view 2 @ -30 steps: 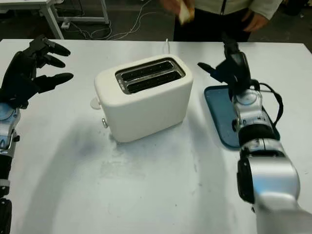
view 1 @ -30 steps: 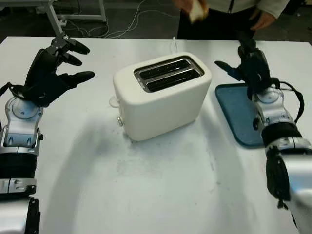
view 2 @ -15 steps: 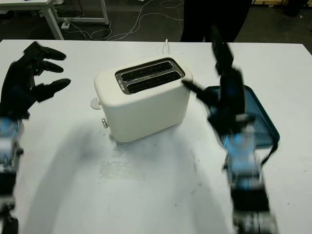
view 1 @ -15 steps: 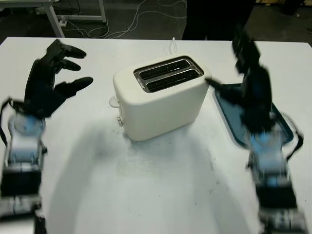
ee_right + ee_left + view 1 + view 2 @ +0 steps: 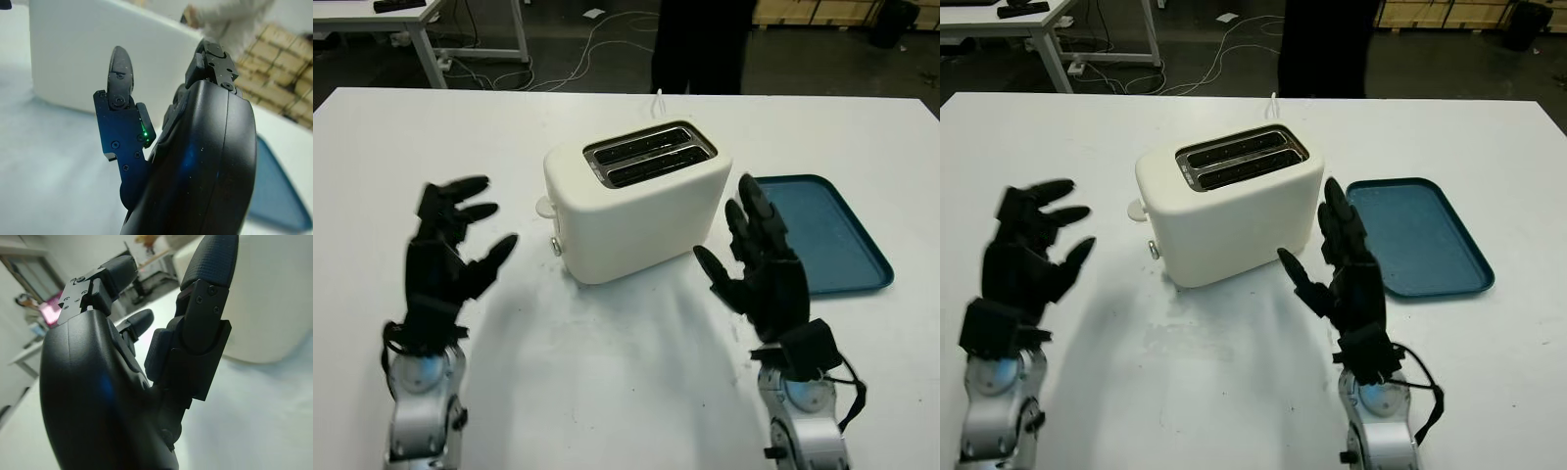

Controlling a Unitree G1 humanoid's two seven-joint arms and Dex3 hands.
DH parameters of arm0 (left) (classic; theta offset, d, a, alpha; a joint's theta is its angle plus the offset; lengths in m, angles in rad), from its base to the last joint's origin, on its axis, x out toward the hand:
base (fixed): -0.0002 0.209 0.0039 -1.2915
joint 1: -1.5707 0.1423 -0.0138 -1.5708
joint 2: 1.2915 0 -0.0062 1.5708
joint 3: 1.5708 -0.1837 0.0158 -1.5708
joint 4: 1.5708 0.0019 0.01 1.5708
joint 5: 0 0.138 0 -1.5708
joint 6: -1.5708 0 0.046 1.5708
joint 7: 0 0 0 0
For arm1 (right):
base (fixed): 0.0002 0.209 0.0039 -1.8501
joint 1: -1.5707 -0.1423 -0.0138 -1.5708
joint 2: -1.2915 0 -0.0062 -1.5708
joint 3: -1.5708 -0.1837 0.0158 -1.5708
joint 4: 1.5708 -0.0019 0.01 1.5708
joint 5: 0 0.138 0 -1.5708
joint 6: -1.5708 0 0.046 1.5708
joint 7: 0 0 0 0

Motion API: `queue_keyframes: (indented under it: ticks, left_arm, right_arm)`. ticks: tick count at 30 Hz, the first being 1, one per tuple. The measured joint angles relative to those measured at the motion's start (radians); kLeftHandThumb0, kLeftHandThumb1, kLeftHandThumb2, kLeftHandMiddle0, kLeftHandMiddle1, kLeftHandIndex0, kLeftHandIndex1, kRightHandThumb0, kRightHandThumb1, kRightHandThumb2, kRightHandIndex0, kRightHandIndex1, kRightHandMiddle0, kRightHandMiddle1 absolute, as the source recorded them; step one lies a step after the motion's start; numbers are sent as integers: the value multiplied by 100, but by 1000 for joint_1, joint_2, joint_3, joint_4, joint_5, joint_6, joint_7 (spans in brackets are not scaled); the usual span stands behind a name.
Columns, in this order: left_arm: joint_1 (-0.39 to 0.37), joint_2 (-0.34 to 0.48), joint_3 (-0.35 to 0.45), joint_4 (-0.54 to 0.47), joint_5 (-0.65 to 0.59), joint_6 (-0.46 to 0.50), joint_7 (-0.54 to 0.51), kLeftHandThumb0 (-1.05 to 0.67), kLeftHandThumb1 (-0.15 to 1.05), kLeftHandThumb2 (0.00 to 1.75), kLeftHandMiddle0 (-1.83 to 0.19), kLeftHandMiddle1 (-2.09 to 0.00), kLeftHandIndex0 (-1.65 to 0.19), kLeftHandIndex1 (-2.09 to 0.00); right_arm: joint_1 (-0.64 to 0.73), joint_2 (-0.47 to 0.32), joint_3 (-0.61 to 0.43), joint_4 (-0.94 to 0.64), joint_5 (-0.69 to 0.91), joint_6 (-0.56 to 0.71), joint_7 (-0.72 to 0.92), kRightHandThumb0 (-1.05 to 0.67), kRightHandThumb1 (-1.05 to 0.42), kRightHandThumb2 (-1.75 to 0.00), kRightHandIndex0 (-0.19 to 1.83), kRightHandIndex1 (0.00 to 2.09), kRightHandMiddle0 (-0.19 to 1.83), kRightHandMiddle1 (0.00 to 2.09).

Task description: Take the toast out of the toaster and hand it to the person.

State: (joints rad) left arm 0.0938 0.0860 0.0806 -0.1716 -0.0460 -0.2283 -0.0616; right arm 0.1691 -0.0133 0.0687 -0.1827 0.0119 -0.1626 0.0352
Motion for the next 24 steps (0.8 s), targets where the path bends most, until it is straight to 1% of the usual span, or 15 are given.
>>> queue_keyframes:
  ticks: [2, 4, 5, 7, 8, 10, 13, 16, 19, 22, 24]
  left_arm:
    - [3, -6, -22, 10, 8, 5, -5, -88, 87, 2, 0, -118, -1, -108]
    - [6, -1, -45, 11, 41, 6, -14, -94, 90, 4, 0, -120, 0, -110]
    - [3, 8, -56, 25, 69, -9, -14, -96, 91, 6, 0, -122, 0, -110]
    - [-5, 15, -70, 86, 116, -53, -4, -98, 92, 5, 0, -122, 0, -106]
    - [-9, 14, -76, 111, 127, -68, 5, -99, 92, 5, 0, -123, 0, -107]
    - [-19, 8, -81, 147, 134, -89, 21, -100, 92, 6, 0, -126, 0, -110]
    - [-31, 2, -82, 171, 117, -94, 16, -97, 91, 3, 0, -123, 0, -107]
    - [-34, -4, -82, 176, 98, -84, 10, -98, 92, 5, 0, -122, 0, -107]
    - [-34, -9, -82, 167, 99, -67, 12, -98, 92, 6, 0, -125, 0, -109]
    - [-34, -11, -82, 166, 99, -64, 14, -97, 92, 4, 0, -122, 0, -107]
    - [-31, -16, -82, 148, 95, -40, 13, -98, 92, 5, 0, -121, 0, -108]
  right_arm:
    - [0, 1, -2, 10, 0, 7, -1, -40, -92, -56, 0, 0, 1, 0]
    - [-5, 2, -2, 10, 0, 45, -9, -41, -92, -58, 1, 1, 2, 1]
    - [-6, 4, -1, 9, -2, 67, -14, -42, -92, -58, 2, 1, 3, 1]
    - [-6, 11, 4, 7, -5, 99, -20, -43, -92, -59, 2, 1, 2, 1]
    - [-7, 14, 7, 7, -5, 110, -20, -45, -92, -59, 2, 1, 2, 1]
    - [-8, 18, 18, 6, -6, 131, -20, -46, -92, -59, 3, 1, 2, 1]
    - [-8, 18, 27, 5, -11, 151, -20, -41, -92, -59, 3, 1, 3, 1]
    - [-10, 19, 28, 5, -25, 151, -26, -39, -92, -60, 3, 1, 3, 1]
    - [-11, 27, 27, 4, -30, 152, -38, -42, -92, -58, 3, 1, 3, 1]
    - [-11, 33, 25, -1, -32, 153, -45, -42, -92, -57, 3, 1, 2, 0]
    - [-12, 33, 22, -1, -32, 153, -45, -41, -92, -57, 3, 1, 3, 1]
